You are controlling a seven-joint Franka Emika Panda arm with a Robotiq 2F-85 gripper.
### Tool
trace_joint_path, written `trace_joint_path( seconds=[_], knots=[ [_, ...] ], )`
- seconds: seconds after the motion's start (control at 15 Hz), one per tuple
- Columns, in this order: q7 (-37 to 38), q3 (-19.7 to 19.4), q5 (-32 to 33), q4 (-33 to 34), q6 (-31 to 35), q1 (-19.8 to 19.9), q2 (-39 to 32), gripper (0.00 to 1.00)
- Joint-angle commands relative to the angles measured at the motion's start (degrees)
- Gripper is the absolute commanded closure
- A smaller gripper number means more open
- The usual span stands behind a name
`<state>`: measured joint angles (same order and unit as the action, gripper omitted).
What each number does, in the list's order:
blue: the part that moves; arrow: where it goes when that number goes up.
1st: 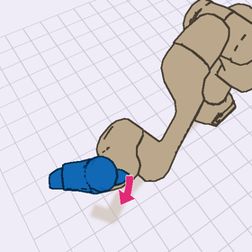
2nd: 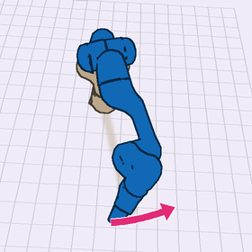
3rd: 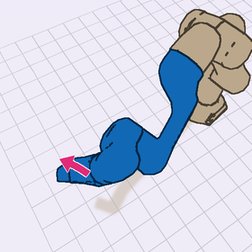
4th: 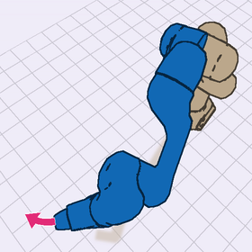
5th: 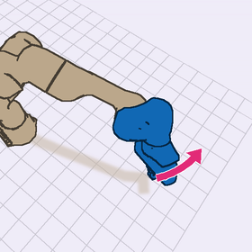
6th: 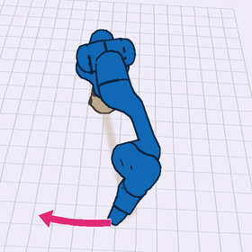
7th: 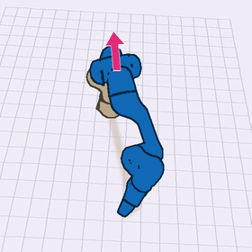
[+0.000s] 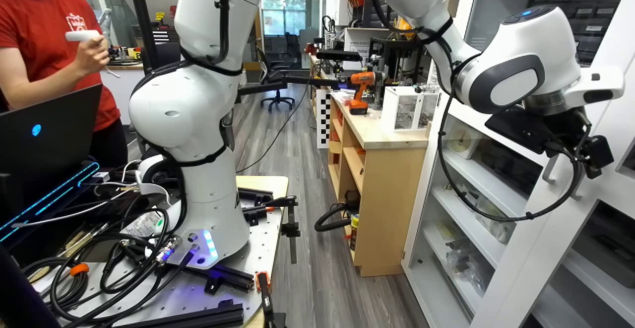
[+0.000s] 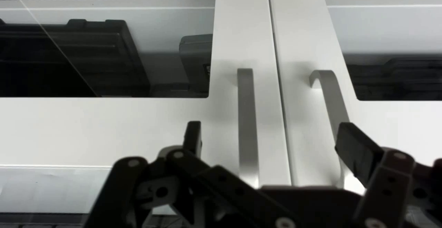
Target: Open the door
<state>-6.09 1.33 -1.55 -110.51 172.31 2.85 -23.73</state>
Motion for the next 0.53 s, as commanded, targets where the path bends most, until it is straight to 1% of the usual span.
trace_joint_path(
  seconds=[0.0,0.07,0.13,0.2,0.27,0.33,0.4,0.47],
  knots=[
    [-2.0,0.7,-0.2,2.3,0.2,1.7,-1.5,0.00],
    [-2.0,0.7,-0.2,2.6,0.2,1.8,-1.8,0.00],
    [-2.0,0.8,-0.3,3.0,0.2,2.0,-2.1,0.04],
    [-2.2,1.0,-0.4,3.3,0.2,2.2,-2.4,0.27],
    [-1.2,0.7,0.4,3.5,0.4,2.0,-2.5,0.28],
    [-1.1,0.6,0.5,3.6,0.2,1.9,-2.4,0.32],
    [-1.3,0.9,0.3,3.8,-0.2,2.2,-2.4,0.38],
    [-0.7,0.4,0.5,3.9,-0.7,1.7,-2.2,0.44]
  ],
)
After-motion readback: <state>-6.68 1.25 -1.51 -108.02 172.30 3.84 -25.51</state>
